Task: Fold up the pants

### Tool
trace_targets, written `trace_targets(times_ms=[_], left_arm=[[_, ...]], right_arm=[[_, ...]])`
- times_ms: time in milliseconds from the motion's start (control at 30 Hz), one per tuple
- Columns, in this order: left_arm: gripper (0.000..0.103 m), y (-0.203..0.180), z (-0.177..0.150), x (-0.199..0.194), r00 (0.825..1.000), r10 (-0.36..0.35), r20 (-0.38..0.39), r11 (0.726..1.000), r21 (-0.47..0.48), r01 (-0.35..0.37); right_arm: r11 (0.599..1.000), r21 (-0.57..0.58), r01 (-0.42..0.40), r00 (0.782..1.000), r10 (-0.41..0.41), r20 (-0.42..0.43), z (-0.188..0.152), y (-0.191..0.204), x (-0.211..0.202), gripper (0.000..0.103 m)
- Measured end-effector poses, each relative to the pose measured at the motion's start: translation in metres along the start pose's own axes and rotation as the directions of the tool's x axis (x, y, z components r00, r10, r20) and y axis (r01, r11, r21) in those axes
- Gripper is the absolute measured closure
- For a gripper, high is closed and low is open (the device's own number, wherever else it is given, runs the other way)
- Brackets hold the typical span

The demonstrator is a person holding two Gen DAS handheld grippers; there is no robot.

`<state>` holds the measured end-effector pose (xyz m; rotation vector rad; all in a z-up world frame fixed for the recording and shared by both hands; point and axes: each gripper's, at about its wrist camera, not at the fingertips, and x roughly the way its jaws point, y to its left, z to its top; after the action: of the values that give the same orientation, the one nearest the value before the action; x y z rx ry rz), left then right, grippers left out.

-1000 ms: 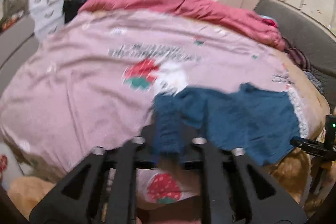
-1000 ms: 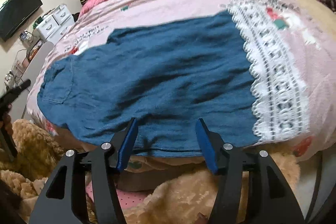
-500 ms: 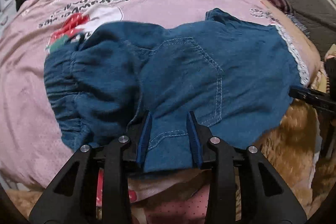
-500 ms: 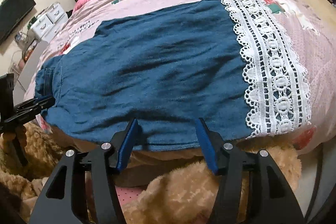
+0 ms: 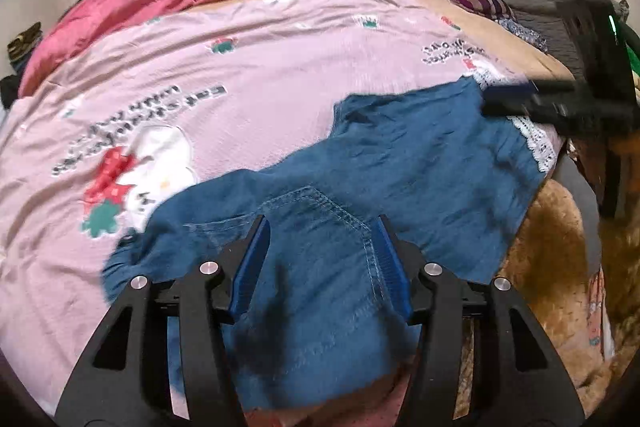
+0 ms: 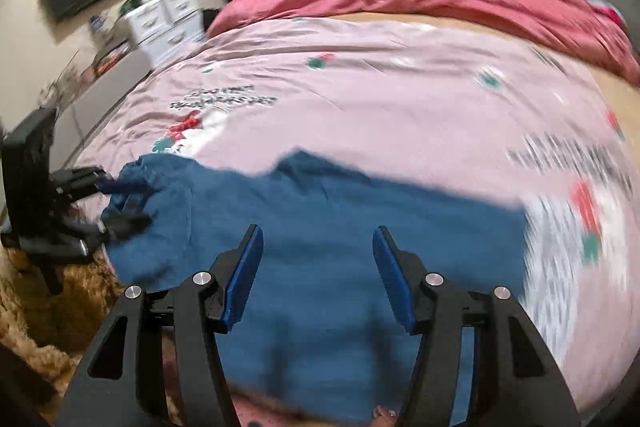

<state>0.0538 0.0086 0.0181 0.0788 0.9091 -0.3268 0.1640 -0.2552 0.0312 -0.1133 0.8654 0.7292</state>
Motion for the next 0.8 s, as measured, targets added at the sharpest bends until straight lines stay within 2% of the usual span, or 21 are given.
trace_targets(times_ms=[67, 167, 233, 333, 433, 500, 533, 600, 633, 667, 700, 800], left_arm=[[0.058, 0.009, -0.012, 0.018, 0.998, -0.036, -0.045, 0.998, -0.047, 0.033], [0.058, 0.011, -0.025, 0.036, 0.995, -0.038, -0.088, 0.998, -0.051, 0.034], [0.058, 0.007, -0.024, 0.036, 0.996, -0.023, -0.088, 1.0, -0.024, 0.021], [0.058, 0.01, -0.027, 0.035, 0.996, -0.04, -0.079, 0.999, -0.037, 0.037], [0.058, 0.012, -0.028, 0.035, 0.996, -0.047, -0.07, 0.998, -0.037, 0.044], [0.058, 0.013, -0.028, 0.034, 0.996, -0.051, -0.067, 0.998, -0.037, 0.049], [0.058, 0.013, -0.028, 0.034, 0.997, -0.052, -0.065, 0.998, -0.038, 0.05], [0.058, 0.014, -0.028, 0.034, 0.996, -0.057, -0.062, 0.998, -0.044, 0.054], [0.058, 0.014, -0.028, 0.033, 0.996, -0.058, -0.061, 0.997, -0.045, 0.055], [0.058, 0.014, -0.028, 0.033, 0.997, -0.057, -0.06, 0.997, -0.045, 0.055], [0.058, 0.013, -0.028, 0.034, 0.997, -0.055, -0.06, 0.998, -0.043, 0.053], [0.058, 0.012, -0.026, 0.035, 0.997, -0.051, -0.056, 0.998, -0.051, 0.048]], right_arm=[[0.999, -0.034, -0.021, 0.999, 0.019, -0.037, 0.02, 0.004, 0.02, 0.047], [0.993, -0.108, -0.055, 0.994, 0.045, -0.1, 0.049, 0.011, 0.056, 0.047], [0.989, -0.13, -0.07, 0.988, 0.051, -0.146, 0.064, 0.009, 0.082, 0.047], [0.986, -0.15, -0.069, 0.976, 0.036, -0.214, 0.075, 0.006, 0.114, 0.048], [0.976, -0.194, -0.1, 0.966, 0.049, -0.253, 0.077, 0.009, 0.131, 0.049], [0.974, -0.188, -0.123, 0.956, 0.066, -0.285, 0.075, 0.007, 0.14, 0.058], [0.973, -0.186, -0.139, 0.949, 0.078, -0.305, 0.072, 0.006, 0.143, 0.067], [0.964, -0.212, -0.16, 0.942, 0.085, -0.325, 0.062, 0.009, 0.147, 0.071], [0.961, -0.227, -0.158, 0.945, 0.08, -0.317, 0.06, 0.012, 0.147, 0.075], [0.959, -0.238, -0.153, 0.952, 0.079, -0.295, 0.057, 0.013, 0.143, 0.088], [0.962, -0.235, -0.136, 0.962, 0.072, -0.263, 0.057, 0.014, 0.138, 0.097], [0.974, -0.215, -0.068, 0.982, 0.027, -0.187, 0.062, 0.021, 0.122, 0.099]])
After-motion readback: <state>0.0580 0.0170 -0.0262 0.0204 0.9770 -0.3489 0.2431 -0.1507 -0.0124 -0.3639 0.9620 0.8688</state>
